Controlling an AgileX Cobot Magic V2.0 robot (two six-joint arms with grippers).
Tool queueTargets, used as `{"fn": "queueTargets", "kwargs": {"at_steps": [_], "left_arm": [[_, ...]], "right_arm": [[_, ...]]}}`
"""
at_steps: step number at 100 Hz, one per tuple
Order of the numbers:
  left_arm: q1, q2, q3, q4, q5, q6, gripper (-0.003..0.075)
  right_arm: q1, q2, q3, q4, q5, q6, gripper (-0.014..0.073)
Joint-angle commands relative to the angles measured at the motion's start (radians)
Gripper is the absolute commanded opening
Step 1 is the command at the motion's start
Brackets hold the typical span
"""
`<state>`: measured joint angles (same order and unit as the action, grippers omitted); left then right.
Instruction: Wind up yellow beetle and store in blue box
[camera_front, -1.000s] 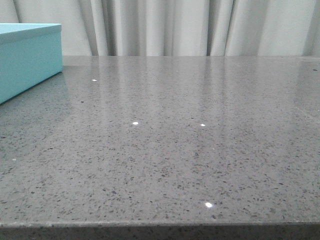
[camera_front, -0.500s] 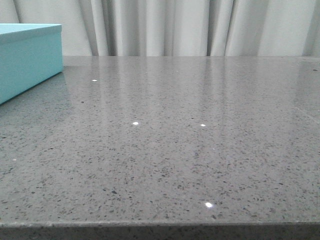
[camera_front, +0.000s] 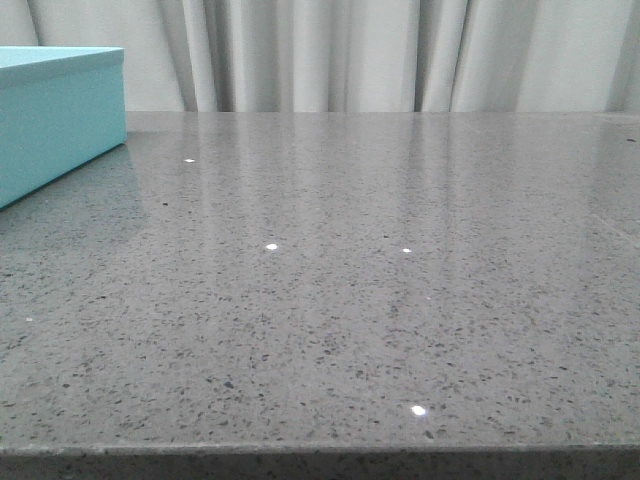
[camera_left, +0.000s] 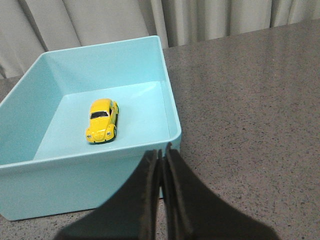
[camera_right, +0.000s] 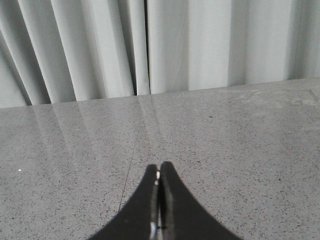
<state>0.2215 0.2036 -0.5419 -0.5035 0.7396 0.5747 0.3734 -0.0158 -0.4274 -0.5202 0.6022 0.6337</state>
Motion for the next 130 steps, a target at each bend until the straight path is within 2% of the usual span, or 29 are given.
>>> {"fn": "queueTargets", "kwargs": {"at_steps": [1,89,104,120,130], "left_arm": [[0.002,0.012,-0.026,-0.039,-0.070,0.001,-0.0020],[0.002,0.012,-0.010,-0.021,-0.074,0.001,-0.0020],[0.002,0.014,0.016,-0.028,-0.110,-0.001,-0.0020],[0.002,0.014,0.047,-0.012,-0.123,-0.114,-0.0020],[0.002,0.010,0.069,0.032,-0.166,-0.116,-0.0020]], "right_arm": [[0.000,-0.013,-0.022,-0.037,-0.071,-0.011,-0.0067],[0.000,-0.013,-0.022,-0.037,-0.071,-0.011,-0.0067],[0.000,-0.013,-0.022,-0.037,-0.071,-0.011,-0.0067],[0.000,-0.013,-0.022,-0.037,-0.071,-0.011,-0.0067],[0.000,-0.013,-0.022,-0.037,-0.071,-0.011,-0.0067]]}}
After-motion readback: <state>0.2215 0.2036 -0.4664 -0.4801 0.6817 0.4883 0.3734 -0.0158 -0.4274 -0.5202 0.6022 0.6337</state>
